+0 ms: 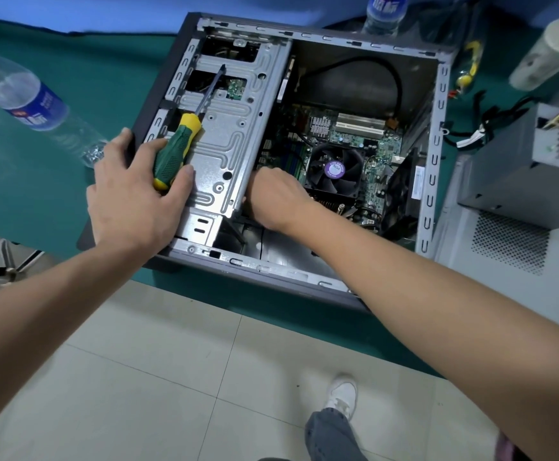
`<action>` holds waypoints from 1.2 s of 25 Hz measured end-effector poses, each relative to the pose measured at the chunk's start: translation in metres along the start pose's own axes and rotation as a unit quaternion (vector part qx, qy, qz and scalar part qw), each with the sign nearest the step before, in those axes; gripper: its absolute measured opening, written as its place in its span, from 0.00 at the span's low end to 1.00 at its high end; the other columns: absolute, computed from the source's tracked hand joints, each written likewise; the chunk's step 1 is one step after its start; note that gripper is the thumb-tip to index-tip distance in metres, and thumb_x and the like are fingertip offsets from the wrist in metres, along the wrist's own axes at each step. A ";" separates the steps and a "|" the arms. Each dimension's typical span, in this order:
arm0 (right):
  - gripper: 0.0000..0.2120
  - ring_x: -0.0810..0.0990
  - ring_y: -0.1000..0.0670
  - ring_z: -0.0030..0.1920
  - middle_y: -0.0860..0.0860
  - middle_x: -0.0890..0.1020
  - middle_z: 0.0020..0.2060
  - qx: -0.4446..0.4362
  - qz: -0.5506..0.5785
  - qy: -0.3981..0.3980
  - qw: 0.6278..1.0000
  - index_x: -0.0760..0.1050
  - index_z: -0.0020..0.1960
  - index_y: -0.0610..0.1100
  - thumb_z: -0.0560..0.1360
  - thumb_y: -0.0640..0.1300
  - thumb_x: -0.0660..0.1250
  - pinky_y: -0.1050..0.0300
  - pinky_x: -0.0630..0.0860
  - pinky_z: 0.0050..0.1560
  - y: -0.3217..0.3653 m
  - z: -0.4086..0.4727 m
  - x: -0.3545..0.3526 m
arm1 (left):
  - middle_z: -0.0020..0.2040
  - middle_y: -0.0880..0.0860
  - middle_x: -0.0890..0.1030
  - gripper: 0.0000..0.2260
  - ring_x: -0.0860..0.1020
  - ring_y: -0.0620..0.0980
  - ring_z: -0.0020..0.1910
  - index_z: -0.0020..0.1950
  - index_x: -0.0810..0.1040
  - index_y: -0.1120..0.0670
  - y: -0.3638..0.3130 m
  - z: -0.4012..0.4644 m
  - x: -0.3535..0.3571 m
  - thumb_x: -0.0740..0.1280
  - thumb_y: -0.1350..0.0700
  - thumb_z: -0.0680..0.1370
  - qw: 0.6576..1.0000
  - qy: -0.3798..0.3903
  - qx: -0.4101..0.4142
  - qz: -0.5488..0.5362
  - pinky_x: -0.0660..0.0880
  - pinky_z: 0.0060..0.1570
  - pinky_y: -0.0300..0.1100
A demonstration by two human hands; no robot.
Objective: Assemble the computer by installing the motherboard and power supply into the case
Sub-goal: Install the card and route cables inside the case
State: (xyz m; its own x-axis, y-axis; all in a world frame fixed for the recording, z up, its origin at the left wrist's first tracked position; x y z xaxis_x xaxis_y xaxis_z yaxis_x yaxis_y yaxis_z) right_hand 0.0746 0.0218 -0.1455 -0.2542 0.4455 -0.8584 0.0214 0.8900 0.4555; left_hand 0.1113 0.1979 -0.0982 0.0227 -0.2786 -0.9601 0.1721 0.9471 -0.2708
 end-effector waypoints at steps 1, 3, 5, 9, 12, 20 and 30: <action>0.11 0.68 0.46 0.34 0.48 0.67 0.32 -0.008 -0.010 0.015 1.000 0.65 0.34 0.38 0.73 0.29 0.57 0.54 0.67 0.36 0.001 -0.001 0.001 | 0.77 0.52 0.61 0.27 0.63 0.57 0.73 0.72 0.68 0.43 -0.001 -0.001 0.001 0.57 0.33 0.76 1.000 0.001 0.000 0.001 0.63 0.69 0.60; 0.11 0.67 0.48 0.32 0.49 0.66 0.30 -0.011 0.000 0.017 1.000 0.66 0.33 0.38 0.71 0.28 0.57 0.56 0.65 0.32 0.000 0.001 0.001 | 0.77 0.52 0.61 0.26 0.63 0.57 0.73 0.72 0.68 0.42 -0.002 -0.001 0.001 0.58 0.33 0.77 1.000 0.002 0.002 0.000 0.63 0.69 0.59; 0.09 0.68 0.49 0.32 0.49 0.69 0.31 -0.003 0.025 0.001 1.000 0.70 0.36 0.38 0.71 0.27 0.57 0.57 0.65 0.34 0.001 0.004 0.002 | 0.77 0.52 0.60 0.26 0.62 0.57 0.73 0.72 0.68 0.42 -0.001 -0.001 0.002 0.58 0.33 0.77 1.000 0.003 -0.002 0.001 0.63 0.69 0.59; 0.11 0.72 0.43 0.36 0.46 0.71 0.30 0.059 0.048 -0.006 0.997 0.65 0.33 0.39 0.70 0.27 0.57 0.53 0.67 0.38 -0.005 -0.001 0.002 | 0.78 0.53 0.60 0.26 0.62 0.57 0.73 0.72 0.68 0.42 0.000 -0.005 0.003 0.58 0.34 0.77 1.000 0.011 -0.003 0.004 0.63 0.68 0.59; 0.11 0.71 0.43 0.36 0.48 0.67 0.29 0.053 -0.011 0.012 0.998 0.65 0.33 0.40 0.70 0.28 0.59 0.51 0.68 0.38 -0.002 -0.004 -0.001 | 0.78 0.53 0.60 0.25 0.61 0.57 0.74 0.72 0.68 0.43 0.001 -0.003 0.003 0.59 0.35 0.78 1.000 0.012 0.001 0.006 0.62 0.68 0.59; 0.02 0.77 0.45 0.46 0.47 0.79 0.43 0.111 0.038 -0.070 0.991 0.72 0.47 0.40 0.77 0.36 0.61 0.49 0.77 0.44 -0.023 -0.038 -0.049 | 0.79 0.55 0.58 0.25 0.60 0.58 0.74 0.74 0.68 0.46 0.000 -0.006 0.005 0.61 0.38 0.79 0.999 0.030 -0.016 0.007 0.62 0.67 0.60; 0.06 0.77 0.58 0.34 0.44 0.85 0.41 0.377 0.504 -0.256 0.733 0.83 0.49 0.43 0.76 0.37 0.69 0.63 0.74 0.36 -0.085 -0.163 -0.104 | 0.79 0.57 0.58 0.25 0.58 0.59 0.75 0.74 0.67 0.48 -0.006 -0.002 0.001 0.60 0.39 0.80 0.997 0.071 -0.020 -0.013 0.61 0.68 0.61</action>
State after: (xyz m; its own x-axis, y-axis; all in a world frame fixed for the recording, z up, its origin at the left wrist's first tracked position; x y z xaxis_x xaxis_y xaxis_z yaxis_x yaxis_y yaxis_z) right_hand -0.0583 -0.1156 -0.0564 0.6514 0.7200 -0.2391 0.5268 -0.2025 0.8255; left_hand 0.1080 0.1920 -0.0978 -0.1212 -0.2806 -0.9521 0.1309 0.9463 -0.2956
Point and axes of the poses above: each hand's wrist, its own z-axis towards the middle knuckle, its own x-axis out of the palm, y = z × x, the point moved 5 cm from there along z, towards the middle knuckle
